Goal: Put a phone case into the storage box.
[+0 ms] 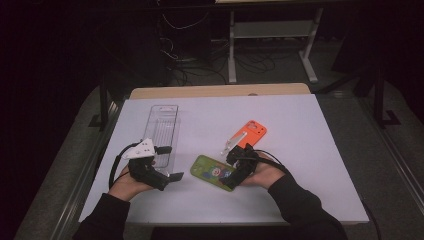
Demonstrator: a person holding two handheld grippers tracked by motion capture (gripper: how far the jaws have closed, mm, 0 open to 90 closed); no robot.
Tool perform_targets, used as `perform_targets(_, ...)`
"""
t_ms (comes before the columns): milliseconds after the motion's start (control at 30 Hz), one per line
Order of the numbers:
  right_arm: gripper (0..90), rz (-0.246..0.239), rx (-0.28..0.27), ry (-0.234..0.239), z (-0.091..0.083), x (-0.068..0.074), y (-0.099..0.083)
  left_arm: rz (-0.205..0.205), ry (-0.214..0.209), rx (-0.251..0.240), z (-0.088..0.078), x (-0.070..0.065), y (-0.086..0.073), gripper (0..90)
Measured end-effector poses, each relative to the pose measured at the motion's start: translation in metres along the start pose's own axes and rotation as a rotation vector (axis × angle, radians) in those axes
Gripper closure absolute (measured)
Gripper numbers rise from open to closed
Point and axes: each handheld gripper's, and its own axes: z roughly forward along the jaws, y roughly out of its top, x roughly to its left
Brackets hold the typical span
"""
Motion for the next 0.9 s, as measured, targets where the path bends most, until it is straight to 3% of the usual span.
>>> perform_targets(467, 5.0, -0.036, 0.081, 0.007, 0.024, 0.011, 0.006, -0.02, 0.0, -0.005, 0.0, -0.002, 0.0, 0.0)
perform_targets(900, 7.8, -0.054, 0.126, -0.003, 0.035, 0.016, 0.005, -0.003, 0.008, 0.011, 0.002, -0.002, -0.001, 0.0)
